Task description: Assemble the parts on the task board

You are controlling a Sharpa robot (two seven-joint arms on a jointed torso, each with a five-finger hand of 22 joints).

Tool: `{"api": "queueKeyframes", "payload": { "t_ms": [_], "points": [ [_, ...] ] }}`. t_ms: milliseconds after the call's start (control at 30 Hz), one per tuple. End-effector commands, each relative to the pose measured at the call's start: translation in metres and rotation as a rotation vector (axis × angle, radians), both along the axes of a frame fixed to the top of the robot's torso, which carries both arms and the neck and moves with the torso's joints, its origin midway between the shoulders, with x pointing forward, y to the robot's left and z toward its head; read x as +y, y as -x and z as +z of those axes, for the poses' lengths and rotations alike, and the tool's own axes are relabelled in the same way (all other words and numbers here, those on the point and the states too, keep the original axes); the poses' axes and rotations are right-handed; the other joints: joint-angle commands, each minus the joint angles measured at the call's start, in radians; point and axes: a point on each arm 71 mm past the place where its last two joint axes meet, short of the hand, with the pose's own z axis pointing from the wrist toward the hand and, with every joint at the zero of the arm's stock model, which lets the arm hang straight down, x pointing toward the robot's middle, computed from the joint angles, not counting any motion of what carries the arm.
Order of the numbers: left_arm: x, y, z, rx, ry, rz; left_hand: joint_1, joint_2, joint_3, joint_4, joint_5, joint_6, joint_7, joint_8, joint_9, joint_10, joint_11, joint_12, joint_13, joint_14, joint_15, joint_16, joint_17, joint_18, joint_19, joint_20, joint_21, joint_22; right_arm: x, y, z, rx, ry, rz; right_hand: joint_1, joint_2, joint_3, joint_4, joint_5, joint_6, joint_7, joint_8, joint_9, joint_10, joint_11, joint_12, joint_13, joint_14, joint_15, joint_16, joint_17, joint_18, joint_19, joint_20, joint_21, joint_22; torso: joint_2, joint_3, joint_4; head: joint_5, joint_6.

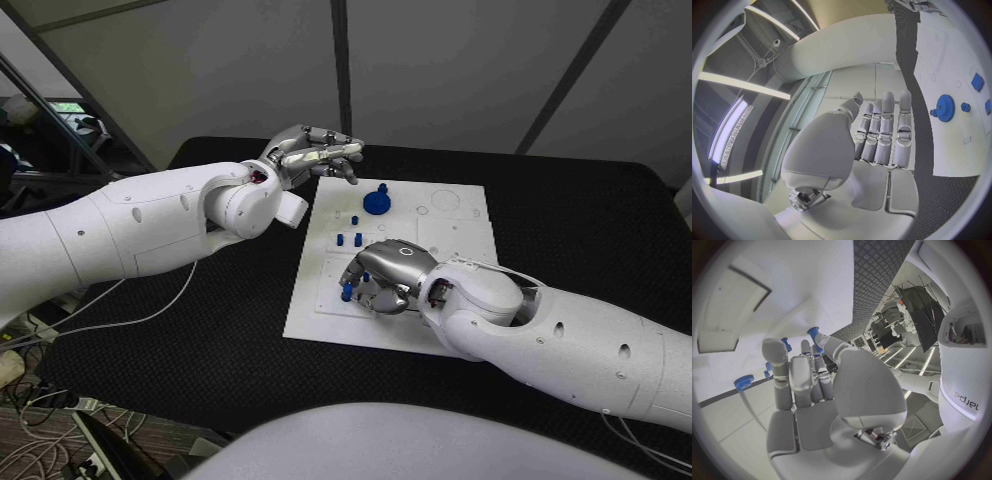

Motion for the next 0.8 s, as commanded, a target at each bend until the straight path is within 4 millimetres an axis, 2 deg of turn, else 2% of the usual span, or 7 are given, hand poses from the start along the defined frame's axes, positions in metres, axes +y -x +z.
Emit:
{"api": "queueKeyframes", "payload": {
  "t_ms": [33, 400, 633, 800],
  "points": [
    [-0.0012, 0.0002, 0.0014, -0.003, 0.006, -0.014, 0.005, 0.002, -0.003, -0.004, -0.002, -0.005, 0.003, 0.005, -0.002, -0.004, -0.002, -0.005, -0.001, 0.008, -0.001, -0.007, -0.001, 0.049, 0.007, 0.002, -0.003, -0.001, 0.0006, 0.0009, 0.0011, -0.008, -0.004, 0.01, -0.002, -0.01, -0.007, 0.001, 0.001, -0.008, 0.0, -0.002, -0.001, -0.004, 0.0, 0.002, 0.002, -0.007, 0.002, -0.006, -0.002, 0.001, -0.008, -0.001, -0.005, -0.001, 0.0, 0.0001, -0.0003, 0.001, 0.0],
    [-0.0008, 0.0002, 0.0013, -0.001, 0.005, -0.015, 0.005, 0.002, -0.003, -0.004, -0.002, -0.005, 0.003, 0.005, -0.002, -0.004, -0.002, -0.005, -0.001, 0.008, -0.001, -0.007, -0.001, 0.049, 0.007, 0.002, -0.003, -0.001, 0.0017, 0.0041, 0.004, -0.019, -0.031, 0.022, 0.009, -0.01, -0.012, -0.009, 0.005, -0.018, -0.004, 0.002, -0.002, 0.033, -0.015, 0.042, 0.013, -0.013, -0.008, -0.006, -0.007, 0.003, -0.013, -0.008, -0.007, -0.003, 0.0, 0.0002, -0.0006, 0.001, 0.0],
    [-0.001, 0.0, 0.0011, -0.001, 0.005, -0.015, 0.005, 0.002, -0.003, -0.004, -0.002, -0.005, 0.003, 0.005, -0.002, -0.004, -0.002, -0.005, -0.001, 0.008, -0.001, -0.007, -0.001, 0.049, 0.007, 0.002, -0.003, -0.001, 0.0013, 0.0045, 0.0061, -0.03, -0.052, 0.018, 0.013, -0.011, -0.012, -0.012, 0.007, -0.023, -0.006, 0.001, -0.003, 0.033, -0.016, 0.045, 0.013, -0.015, -0.009, -0.007, -0.009, 0.003, -0.014, -0.009, -0.008, -0.003, 0.0, 0.0005, -0.0006, 0.0, 0.0],
    [-0.001, 0.0, 0.001, 0.001, 0.005, -0.017, 0.005, 0.003, -0.004, -0.004, -0.002, -0.005, 0.003, 0.006, -0.002, -0.004, -0.002, -0.005, -0.002, 0.008, -0.001, -0.008, -0.001, 0.049, 0.008, 0.002, -0.004, -0.002, -0.0033, 0.0016, 0.0083, -0.065, -0.077, -0.013, 0.02, -0.013, -0.006, -0.02, 0.015, -0.053, -0.012, -0.003, -0.009, 0.018, -0.013, 0.047, 0.011, -0.025, -0.008, -0.017, -0.026, 0.006, -0.027, -0.01, -0.02, -0.022, 0.0, 0.0006, -0.0016, -0.003, 0.0]
  ]
}}
